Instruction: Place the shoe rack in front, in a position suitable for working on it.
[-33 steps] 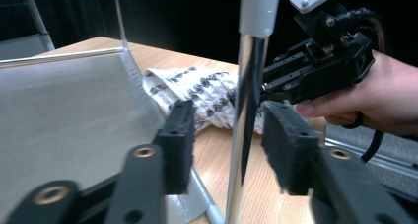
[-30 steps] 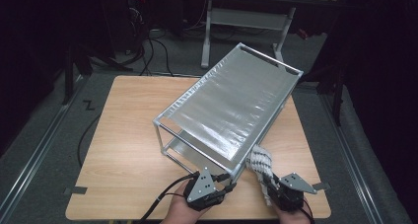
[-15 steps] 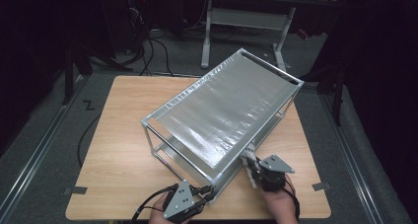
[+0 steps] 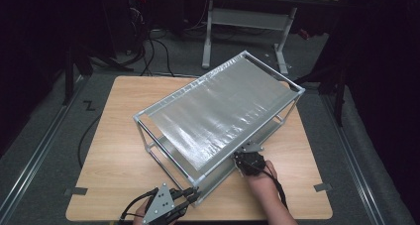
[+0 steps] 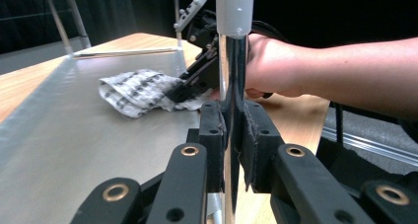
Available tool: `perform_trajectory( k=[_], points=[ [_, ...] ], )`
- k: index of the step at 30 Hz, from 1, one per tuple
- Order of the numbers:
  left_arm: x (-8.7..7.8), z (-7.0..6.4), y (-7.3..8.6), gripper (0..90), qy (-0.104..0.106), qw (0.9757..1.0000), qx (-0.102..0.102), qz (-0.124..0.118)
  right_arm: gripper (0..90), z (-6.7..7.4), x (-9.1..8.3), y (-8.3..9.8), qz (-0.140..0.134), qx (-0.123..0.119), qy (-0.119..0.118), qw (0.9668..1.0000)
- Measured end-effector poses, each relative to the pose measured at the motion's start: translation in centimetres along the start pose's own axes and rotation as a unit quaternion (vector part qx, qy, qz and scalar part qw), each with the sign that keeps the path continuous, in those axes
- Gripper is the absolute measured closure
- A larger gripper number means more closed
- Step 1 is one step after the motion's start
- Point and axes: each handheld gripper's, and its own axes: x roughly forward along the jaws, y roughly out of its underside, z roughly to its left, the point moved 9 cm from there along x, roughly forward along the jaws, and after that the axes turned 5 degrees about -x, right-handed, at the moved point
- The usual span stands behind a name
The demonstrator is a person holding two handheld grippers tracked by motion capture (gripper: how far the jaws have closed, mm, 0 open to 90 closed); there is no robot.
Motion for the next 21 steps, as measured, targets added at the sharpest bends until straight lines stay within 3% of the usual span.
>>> perform_trajectory(
  k=[5,16,21],
  points=[
    [-0.6,0.7,0.2,80.4,-0.01,0.9999,-0.002,-0.003,75.5,0.2,-0.7,0.7,-0.002,0.006,-0.003,1.0],
    [-1.9,3.0,0.4,80.0,-0.061,0.9981,-0.004,-0.009,75.4,1.0,-2.9,2.7,-0.008,0.026,-0.002,0.9996],
    [-2.1,3.9,0.5,80.2,-0.071,0.9971,-0.021,-0.016,75.3,1.4,-3.7,3.4,-0.009,0.033,0.0,0.9994]
  ],
)
